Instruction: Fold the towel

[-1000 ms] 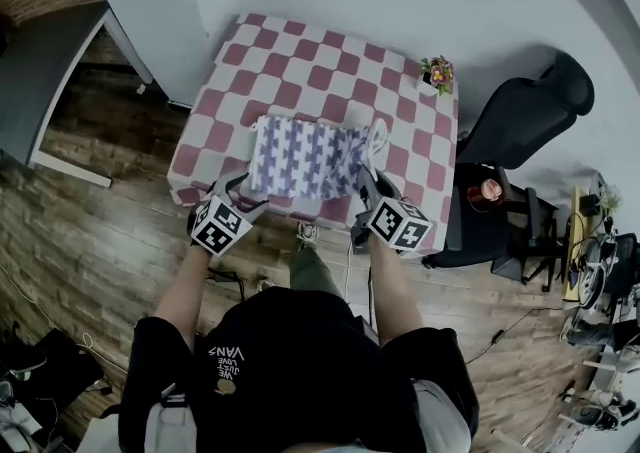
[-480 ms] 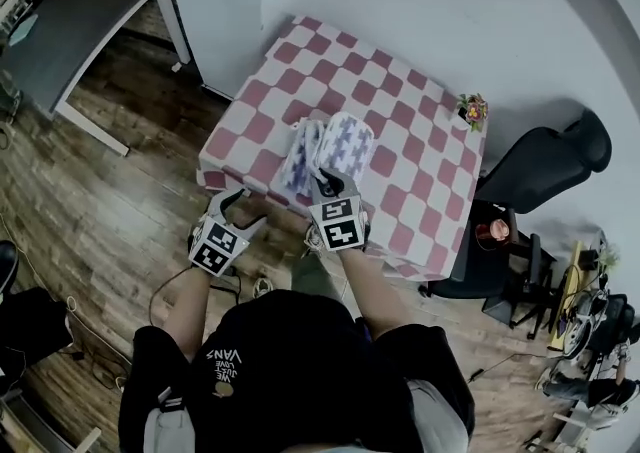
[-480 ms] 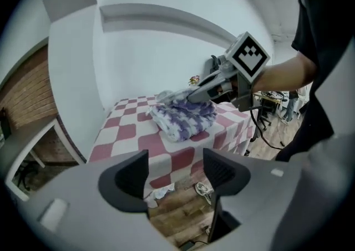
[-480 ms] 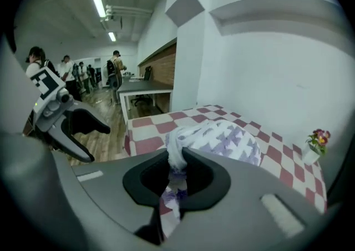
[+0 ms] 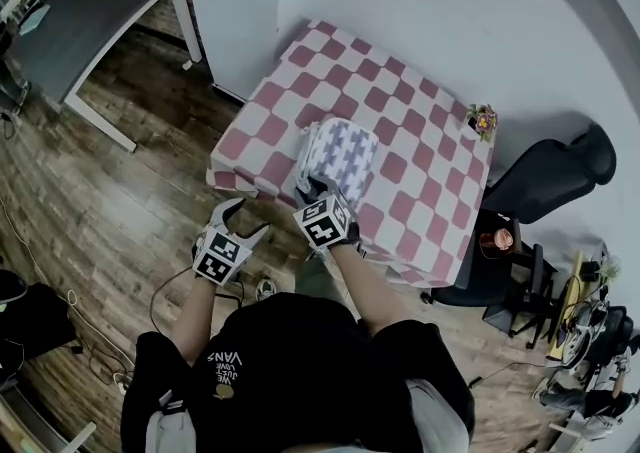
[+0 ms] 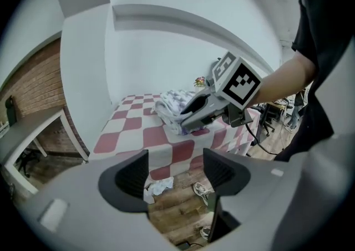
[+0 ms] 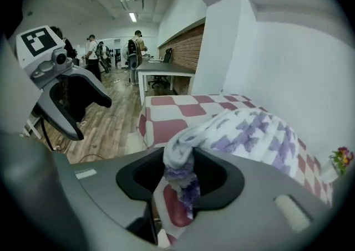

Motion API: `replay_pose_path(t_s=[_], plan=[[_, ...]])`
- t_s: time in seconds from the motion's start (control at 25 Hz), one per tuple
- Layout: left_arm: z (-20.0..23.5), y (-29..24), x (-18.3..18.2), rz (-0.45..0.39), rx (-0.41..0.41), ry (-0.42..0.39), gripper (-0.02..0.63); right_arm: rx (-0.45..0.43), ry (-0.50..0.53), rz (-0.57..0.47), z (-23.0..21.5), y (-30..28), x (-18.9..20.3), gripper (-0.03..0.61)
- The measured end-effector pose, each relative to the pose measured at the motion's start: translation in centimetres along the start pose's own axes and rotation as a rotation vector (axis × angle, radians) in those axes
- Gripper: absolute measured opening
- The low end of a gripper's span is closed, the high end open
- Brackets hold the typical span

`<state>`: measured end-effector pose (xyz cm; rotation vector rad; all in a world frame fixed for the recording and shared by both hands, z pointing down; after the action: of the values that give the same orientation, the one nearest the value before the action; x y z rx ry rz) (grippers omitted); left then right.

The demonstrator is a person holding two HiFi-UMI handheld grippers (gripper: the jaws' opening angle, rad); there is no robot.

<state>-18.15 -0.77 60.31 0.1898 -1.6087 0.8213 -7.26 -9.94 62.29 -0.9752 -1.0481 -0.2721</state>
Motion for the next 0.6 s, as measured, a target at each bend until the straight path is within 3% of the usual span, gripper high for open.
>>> replay_pose_path(t_s=[0.12, 0.28, 0.44, 0.6], plan=[[0.3, -0.1, -0.3, -0.005, 0.0, -0.007, 0.287, -0.048, -0.043, 0.008, 0.5, -0.5, 0.5, 0.199], [0.5, -0.2, -0.8, -0.016, 0.001, -0.013, 0.287, -0.067, -0.064, -0.008, 0.6, -0.4, 0.3, 0.215], [0.5, -0.4, -1.8, -0.041, 0.003, -0.02, 0.287, -0.056, -0.158, -0.141, 0.0, 1.3, -1.5, 0.215], [0.2, -0.8, -3.7, -0.089, 0.015, -0.04, 0.287, 0.012, -0.231, -0.258, -1.3, 4.4, -3.3, 0.213]])
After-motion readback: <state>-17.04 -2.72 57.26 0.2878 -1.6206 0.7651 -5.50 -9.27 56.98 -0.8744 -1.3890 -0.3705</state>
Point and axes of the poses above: the fingertips, and each gripper's own axes: y backward along the fingers, z to its left, x out of its underside, the point moved 3 cm from there along y, backward along the fingers, and after that the axes turned 15 degrees about -z, right-handed, at the moved point
